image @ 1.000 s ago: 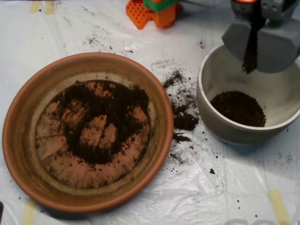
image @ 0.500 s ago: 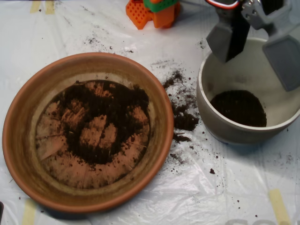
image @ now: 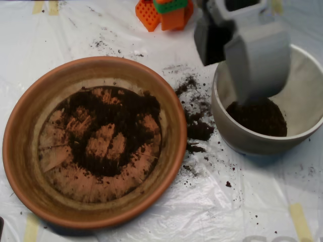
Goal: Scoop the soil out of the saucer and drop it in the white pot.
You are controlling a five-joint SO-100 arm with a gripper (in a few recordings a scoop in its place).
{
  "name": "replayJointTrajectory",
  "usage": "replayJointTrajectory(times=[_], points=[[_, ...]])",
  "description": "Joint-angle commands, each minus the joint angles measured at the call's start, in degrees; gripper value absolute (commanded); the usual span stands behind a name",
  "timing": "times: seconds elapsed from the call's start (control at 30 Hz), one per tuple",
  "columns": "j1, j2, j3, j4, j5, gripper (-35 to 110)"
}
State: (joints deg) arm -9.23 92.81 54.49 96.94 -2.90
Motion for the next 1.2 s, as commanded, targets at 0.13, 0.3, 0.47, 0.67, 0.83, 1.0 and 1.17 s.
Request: replayJointTrajectory(times=[0.13, 0.3, 0.47, 0.67, 0.83, 1.0, 1.17], points=[[14.94, 10.99, 12.48, -5.71, -0.62, 40], [21.62, 17.4, 33.22, -15.12, -4.22, 40], [27.86, 18.81, 50.63, -25.4, -10.81, 41], [30.76, 13.89, 60.38, -34.8, -20.48, 42], [29.71, 8.0, 60.47, -38.06, -27.33, 43], [30.41, -1.85, 54.49, -38.5, -31.73, 44], [30.32, -5.01, 53.09, -38.14, -34.28, 44]])
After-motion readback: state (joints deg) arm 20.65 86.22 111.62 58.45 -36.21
